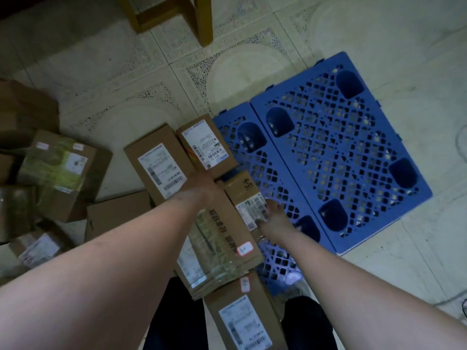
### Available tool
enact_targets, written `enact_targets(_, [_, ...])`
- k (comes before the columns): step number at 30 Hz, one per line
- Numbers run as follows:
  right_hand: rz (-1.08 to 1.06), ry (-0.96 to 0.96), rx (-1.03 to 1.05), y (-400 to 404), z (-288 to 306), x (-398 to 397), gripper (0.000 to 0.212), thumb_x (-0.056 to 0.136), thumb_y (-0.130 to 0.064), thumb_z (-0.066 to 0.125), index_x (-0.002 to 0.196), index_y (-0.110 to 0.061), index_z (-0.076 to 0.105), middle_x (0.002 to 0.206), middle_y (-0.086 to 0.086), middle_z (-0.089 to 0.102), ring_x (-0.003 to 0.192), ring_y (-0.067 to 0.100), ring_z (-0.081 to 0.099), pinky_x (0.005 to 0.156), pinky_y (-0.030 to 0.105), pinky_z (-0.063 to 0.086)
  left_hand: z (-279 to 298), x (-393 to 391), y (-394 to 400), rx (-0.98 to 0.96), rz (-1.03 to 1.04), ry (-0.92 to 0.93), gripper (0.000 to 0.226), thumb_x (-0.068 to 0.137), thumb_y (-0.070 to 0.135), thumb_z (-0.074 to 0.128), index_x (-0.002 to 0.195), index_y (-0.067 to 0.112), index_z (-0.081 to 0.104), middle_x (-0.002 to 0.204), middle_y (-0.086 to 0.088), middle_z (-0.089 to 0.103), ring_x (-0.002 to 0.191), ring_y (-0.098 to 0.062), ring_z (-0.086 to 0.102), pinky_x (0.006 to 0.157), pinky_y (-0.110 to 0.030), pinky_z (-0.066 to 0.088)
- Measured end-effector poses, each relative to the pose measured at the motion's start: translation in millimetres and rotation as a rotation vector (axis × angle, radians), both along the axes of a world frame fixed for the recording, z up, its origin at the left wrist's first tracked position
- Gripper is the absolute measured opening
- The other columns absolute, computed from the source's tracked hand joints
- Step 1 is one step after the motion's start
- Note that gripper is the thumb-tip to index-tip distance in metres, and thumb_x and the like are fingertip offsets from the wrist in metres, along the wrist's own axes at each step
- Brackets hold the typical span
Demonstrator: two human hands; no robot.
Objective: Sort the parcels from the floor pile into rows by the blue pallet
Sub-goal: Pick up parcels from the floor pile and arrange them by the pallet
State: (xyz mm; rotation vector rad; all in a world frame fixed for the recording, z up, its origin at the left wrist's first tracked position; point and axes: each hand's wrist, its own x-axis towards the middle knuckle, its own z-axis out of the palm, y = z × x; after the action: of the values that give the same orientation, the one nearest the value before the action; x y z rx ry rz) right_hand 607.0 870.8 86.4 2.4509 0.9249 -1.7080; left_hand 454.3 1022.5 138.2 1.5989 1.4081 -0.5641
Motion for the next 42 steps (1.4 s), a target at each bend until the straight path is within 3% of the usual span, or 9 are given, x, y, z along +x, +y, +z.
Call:
enact_targets(6, [-0.133,0.124,-0.010,16,-13,5,0.061,0.100,-0.003,0.040,0.156,-0.015,0.019,0.156,0.005,0.033,0.132,0.025,0.045,0.087,0.021,0.039,1,5,-16,0.017,-0.020,0.045,0.046,0.102,0.030,0.038,0.147,0.019,0.036,0.128,-0.014,0.047,0.100,-0.025,0.058,0.086,-0.040,0.056])
enact_targets(10, [0.052,0.076,-0.053,25,-10,6,0.067,0.103,-0.020,0.043,0.157,-0.018,0.004,0.162,0.003,0.022,0.142,0.026,0.034,0.100,0.020,0.033,1,-2,-19,0.028,-0.009,0.021,0.052,0.100,0.042,0.036,0.149,0.028,0.030,0.142,-0.011,0.045,0.114,-0.028,0.055,0.091,-0.042,0.053])
enact_targets(13, [0.284,-0.113,-0.124,36,9,8,0.076,0.103,-0.041,0.039,0.156,-0.018,-0.010,0.165,0.007,0.000,0.150,0.035,0.007,0.120,0.042,0.020,16,-14,-20,0.050,0.138,-0.038,0.053,0.099,0.048,0.035,0.149,0.029,0.031,0.148,-0.006,0.043,0.125,-0.027,0.050,0.097,-0.035,0.046])
enact_targets(20, [0.576,-0.247,0.212,116,141,-63,0.067,0.101,-0.049,0.032,0.157,-0.017,0.013,0.162,0.008,0.019,0.144,0.032,0.028,0.111,0.048,0.036,115,-93,-42,0.145,0.484,0.127,0.053,0.103,0.046,0.030,0.144,0.014,0.040,0.144,-0.019,0.046,0.131,-0.036,0.046,0.105,-0.039,0.039])
enact_targets(23, [0.740,-0.189,0.344,148,198,-129,0.063,0.101,-0.048,0.032,0.153,-0.014,0.024,0.158,0.014,0.027,0.143,0.033,0.029,0.112,0.045,0.034,155,-137,-61,0.153,0.679,0.147,0.054,0.104,0.043,0.028,0.142,0.007,0.041,0.142,-0.021,0.046,0.131,-0.037,0.044,0.106,-0.039,0.035])
enact_targets(27, [0.861,-0.109,0.429,155,230,-225,0.065,0.101,-0.052,0.031,0.156,-0.019,0.018,0.158,0.015,0.026,0.143,0.036,0.029,0.115,0.044,0.028,158,-198,-99,0.050,0.810,0.153,0.054,0.104,0.042,0.022,0.143,0.009,0.041,0.143,-0.020,0.047,0.131,-0.036,0.046,0.105,-0.038,0.036])
enact_targets(31, [0.973,-0.047,0.432,138,192,-306,0.068,0.100,-0.055,0.032,0.157,-0.023,0.013,0.162,0.009,0.020,0.146,0.032,0.023,0.117,0.046,0.026,125,-251,-140,-0.060,0.970,0.129,0.057,0.106,0.041,0.023,0.146,0.003,0.038,0.150,-0.020,0.040,0.137,-0.033,0.041,0.109,-0.032,0.031])
enact_targets(37, [1.180,-0.135,0.332,127,60,-365,0.090,0.092,-0.055,0.054,0.157,-0.021,0.002,0.163,0.010,0.010,0.145,0.036,0.021,0.117,0.046,0.025,1,-325,-165,-0.119,1.156,0.047,0.063,0.104,0.046,0.029,0.149,0.003,0.033,0.153,-0.016,0.038,0.138,-0.031,0.039,0.108,-0.031,0.034])
enact_targets(42, [1.200,-0.176,0.333,142,-69,-376,0.081,0.097,-0.046,0.050,0.157,-0.020,0.003,0.163,0.012,0.008,0.143,0.039,0.021,0.117,0.049,0.024,-124,-346,-156,-0.109,1.471,-0.203,0.030,0.097,0.032,0.049,0.116,0.011,0.060,0.123,-0.020,0.063,0.111,-0.035,0.062,0.100,-0.042,0.049])
